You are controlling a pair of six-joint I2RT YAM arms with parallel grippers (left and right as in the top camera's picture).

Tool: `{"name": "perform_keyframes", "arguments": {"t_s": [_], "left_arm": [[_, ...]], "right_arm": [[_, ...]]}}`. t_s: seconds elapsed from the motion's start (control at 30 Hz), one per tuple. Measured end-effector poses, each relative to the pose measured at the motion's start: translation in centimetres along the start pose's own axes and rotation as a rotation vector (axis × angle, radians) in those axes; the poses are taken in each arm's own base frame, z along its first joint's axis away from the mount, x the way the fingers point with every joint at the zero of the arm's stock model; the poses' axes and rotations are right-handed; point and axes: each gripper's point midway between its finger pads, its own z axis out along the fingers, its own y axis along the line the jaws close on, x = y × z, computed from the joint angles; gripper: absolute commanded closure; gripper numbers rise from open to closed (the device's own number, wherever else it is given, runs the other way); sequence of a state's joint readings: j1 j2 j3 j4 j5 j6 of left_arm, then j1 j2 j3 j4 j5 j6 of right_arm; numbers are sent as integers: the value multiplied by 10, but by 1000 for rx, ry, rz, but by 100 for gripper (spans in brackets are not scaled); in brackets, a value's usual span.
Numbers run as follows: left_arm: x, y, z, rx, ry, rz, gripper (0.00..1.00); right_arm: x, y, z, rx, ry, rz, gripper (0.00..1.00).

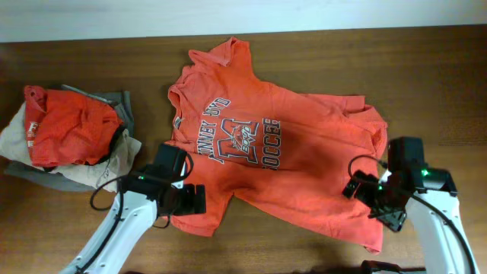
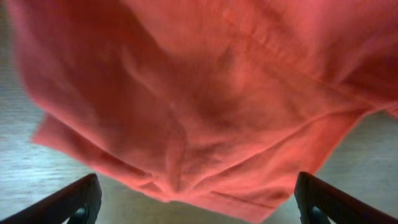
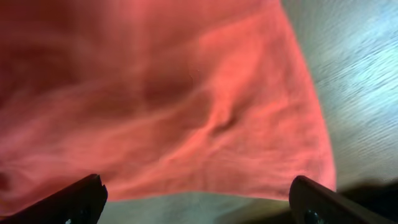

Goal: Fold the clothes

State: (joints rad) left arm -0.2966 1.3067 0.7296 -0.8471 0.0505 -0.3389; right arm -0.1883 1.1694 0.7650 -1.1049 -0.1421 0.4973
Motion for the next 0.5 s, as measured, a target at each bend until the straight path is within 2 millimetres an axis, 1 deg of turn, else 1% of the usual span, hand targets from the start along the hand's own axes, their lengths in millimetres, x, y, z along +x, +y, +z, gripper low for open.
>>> {"name": "perform_keyframes", "arguments": {"t_s": [0.07,0.17,0.23,0.33,0.5], "left_arm": [[6,1,9,9,5,-7,1],[7,-1,12,23,6,-18,1],[7,-6,12,47,9,-28,1],[13,-12,11,87,41,-73,1],[14,-14,11,94,52,-161,1]], "right_arm": [[10,-8,13,-5,40,30,1],[17,-13,23,-11,71,60,1],[21,-15,26,-12,82,67,1],[22,-14,27,-20,87,68,1],[19,-12,27,-32,76,65,1]]}}
